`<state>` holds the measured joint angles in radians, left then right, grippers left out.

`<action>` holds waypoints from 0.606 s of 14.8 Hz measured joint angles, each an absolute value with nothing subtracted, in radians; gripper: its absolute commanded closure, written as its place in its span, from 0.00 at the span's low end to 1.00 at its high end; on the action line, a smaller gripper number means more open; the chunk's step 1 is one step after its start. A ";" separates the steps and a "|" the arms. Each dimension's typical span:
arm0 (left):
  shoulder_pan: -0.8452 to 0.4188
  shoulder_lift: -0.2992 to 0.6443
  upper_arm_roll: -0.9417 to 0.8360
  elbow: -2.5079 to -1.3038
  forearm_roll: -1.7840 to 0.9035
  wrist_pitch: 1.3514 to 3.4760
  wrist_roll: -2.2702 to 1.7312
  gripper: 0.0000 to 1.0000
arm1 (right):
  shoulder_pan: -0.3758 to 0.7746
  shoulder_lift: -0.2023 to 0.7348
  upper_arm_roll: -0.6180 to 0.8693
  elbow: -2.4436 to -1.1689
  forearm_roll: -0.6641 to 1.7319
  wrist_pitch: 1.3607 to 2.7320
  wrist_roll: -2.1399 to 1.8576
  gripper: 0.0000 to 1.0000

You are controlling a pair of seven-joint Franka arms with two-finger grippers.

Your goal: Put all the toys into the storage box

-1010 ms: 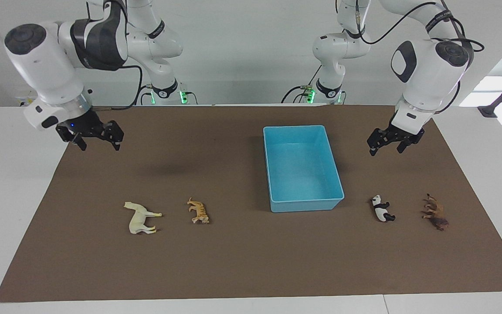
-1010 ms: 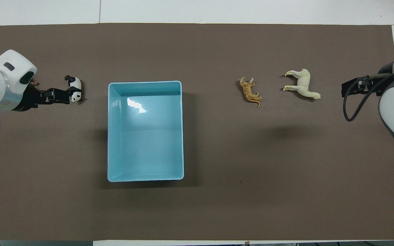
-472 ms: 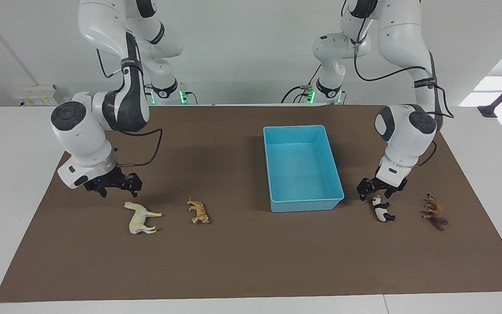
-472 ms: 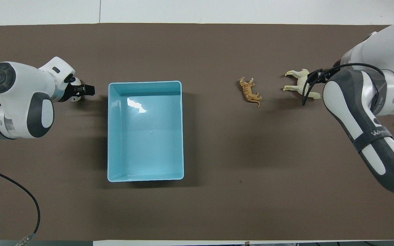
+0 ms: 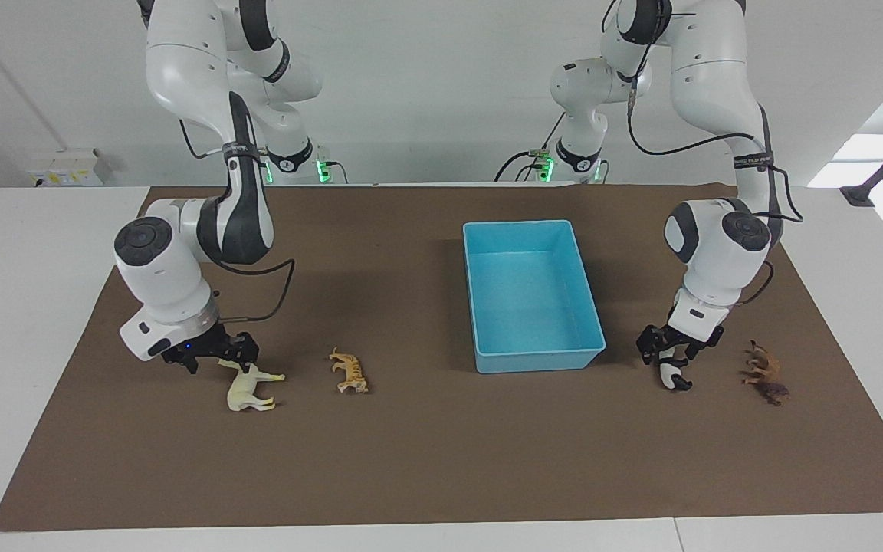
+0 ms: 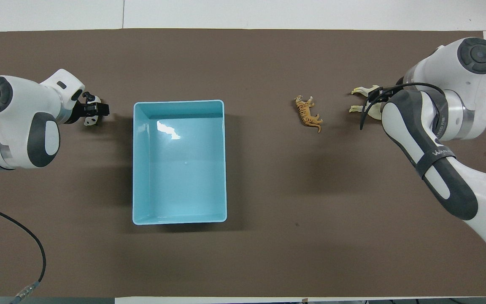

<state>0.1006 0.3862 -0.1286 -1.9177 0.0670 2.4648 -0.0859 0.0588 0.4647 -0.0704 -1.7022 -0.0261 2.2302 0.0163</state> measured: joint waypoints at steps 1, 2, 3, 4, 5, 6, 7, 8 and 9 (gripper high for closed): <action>0.101 0.390 -0.130 -1.918 0.067 2.465 -0.086 0.00 | 0.061 0.470 -0.069 -1.702 -0.026 2.230 0.016 0.00; 0.100 0.393 -0.131 -1.918 0.067 2.466 -0.086 0.26 | 0.062 0.476 -0.067 -1.703 -0.026 2.232 0.016 0.00; 0.100 0.397 -0.131 -1.918 0.067 2.466 -0.086 0.51 | 0.064 0.482 -0.065 -1.703 -0.026 2.240 0.016 0.00; 0.100 0.399 -0.131 -1.919 0.067 2.466 -0.086 0.80 | 0.066 0.490 -0.064 -1.703 -0.026 2.250 0.016 0.00; 0.100 0.400 -0.131 -1.919 0.067 2.465 -0.088 0.93 | 0.068 0.497 -0.064 -1.703 -0.026 2.258 0.016 0.00; 0.100 0.400 -0.130 -1.918 0.067 2.461 -0.092 0.97 | 0.071 0.502 -0.064 -1.703 -0.026 2.262 0.016 0.00; 0.100 0.400 -0.130 -1.916 0.067 2.456 -0.094 1.00 | 0.074 0.505 -0.064 -1.703 -0.026 2.263 0.016 0.00; 0.100 0.400 -0.130 -1.911 0.067 2.444 -0.097 1.00 | 0.076 0.505 -0.064 -1.702 -0.026 2.264 0.016 0.00; 0.100 0.400 -0.131 -1.898 0.067 2.422 -0.106 1.00 | 0.076 0.506 -0.064 -1.702 -0.026 2.264 0.016 0.00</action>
<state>0.1003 0.3996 -0.1309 -1.8982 0.0670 2.4220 -0.1057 0.0764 0.5057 -0.0640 -1.7023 -0.0262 2.2645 0.0163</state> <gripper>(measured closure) 0.445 0.000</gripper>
